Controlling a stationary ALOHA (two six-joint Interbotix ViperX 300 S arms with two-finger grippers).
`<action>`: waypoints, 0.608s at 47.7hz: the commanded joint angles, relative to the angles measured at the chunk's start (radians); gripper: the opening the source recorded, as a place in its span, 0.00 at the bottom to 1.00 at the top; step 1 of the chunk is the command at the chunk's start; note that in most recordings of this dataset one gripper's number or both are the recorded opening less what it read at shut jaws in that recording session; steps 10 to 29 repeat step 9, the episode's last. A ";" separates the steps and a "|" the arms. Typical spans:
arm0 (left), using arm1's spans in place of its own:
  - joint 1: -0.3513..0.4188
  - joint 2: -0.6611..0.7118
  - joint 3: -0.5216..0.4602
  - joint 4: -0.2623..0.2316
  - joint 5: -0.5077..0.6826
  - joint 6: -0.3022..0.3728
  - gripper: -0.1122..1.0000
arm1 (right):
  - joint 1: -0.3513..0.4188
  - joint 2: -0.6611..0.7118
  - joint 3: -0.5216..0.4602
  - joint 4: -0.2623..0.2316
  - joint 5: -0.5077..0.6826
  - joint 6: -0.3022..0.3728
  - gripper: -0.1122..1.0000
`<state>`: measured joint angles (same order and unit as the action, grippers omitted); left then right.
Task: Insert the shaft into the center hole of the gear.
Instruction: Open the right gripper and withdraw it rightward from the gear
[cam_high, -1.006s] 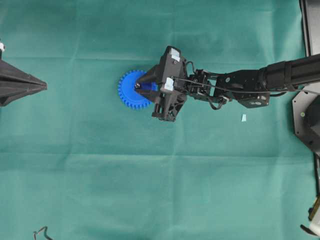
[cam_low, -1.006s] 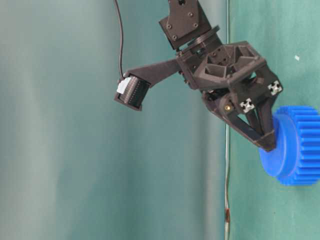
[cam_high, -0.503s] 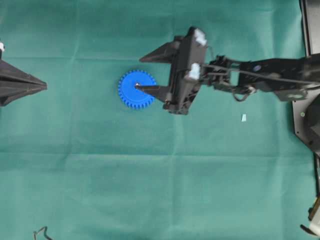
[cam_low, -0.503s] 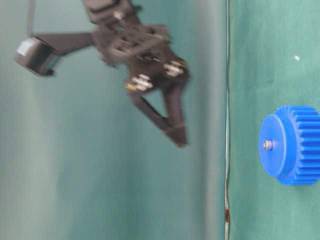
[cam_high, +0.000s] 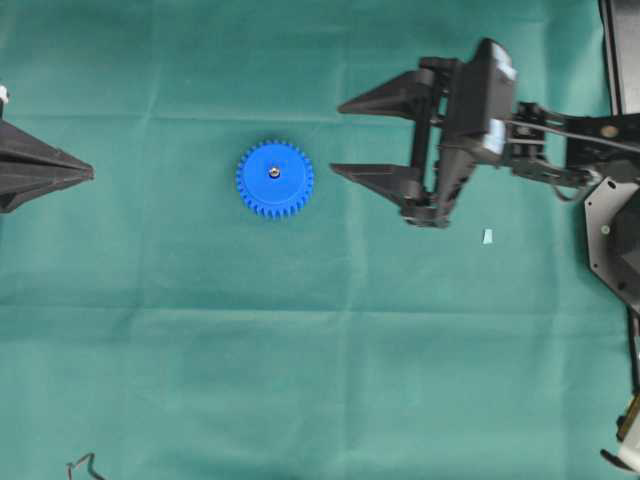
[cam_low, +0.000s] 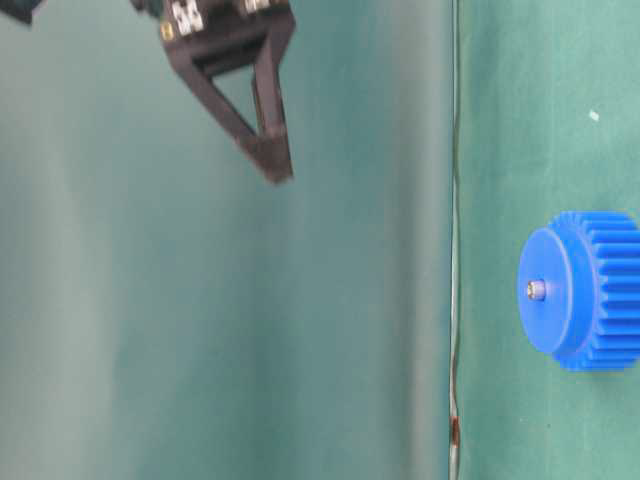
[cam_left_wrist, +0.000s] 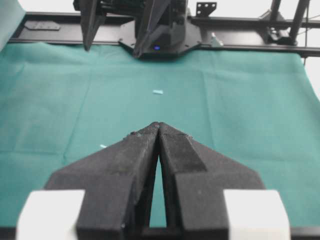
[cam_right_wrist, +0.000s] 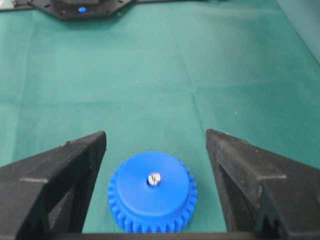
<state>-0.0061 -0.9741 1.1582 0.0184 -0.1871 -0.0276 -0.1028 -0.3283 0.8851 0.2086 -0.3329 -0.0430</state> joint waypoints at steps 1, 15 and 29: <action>0.002 0.003 -0.028 0.003 -0.006 0.000 0.10 | 0.002 -0.055 0.017 -0.003 -0.002 -0.002 0.83; 0.002 0.003 -0.026 0.002 -0.006 0.000 0.10 | 0.002 -0.138 0.071 -0.006 0.011 -0.002 0.83; 0.002 0.003 -0.026 0.002 -0.006 0.000 0.10 | 0.002 -0.138 0.071 -0.006 0.011 -0.002 0.83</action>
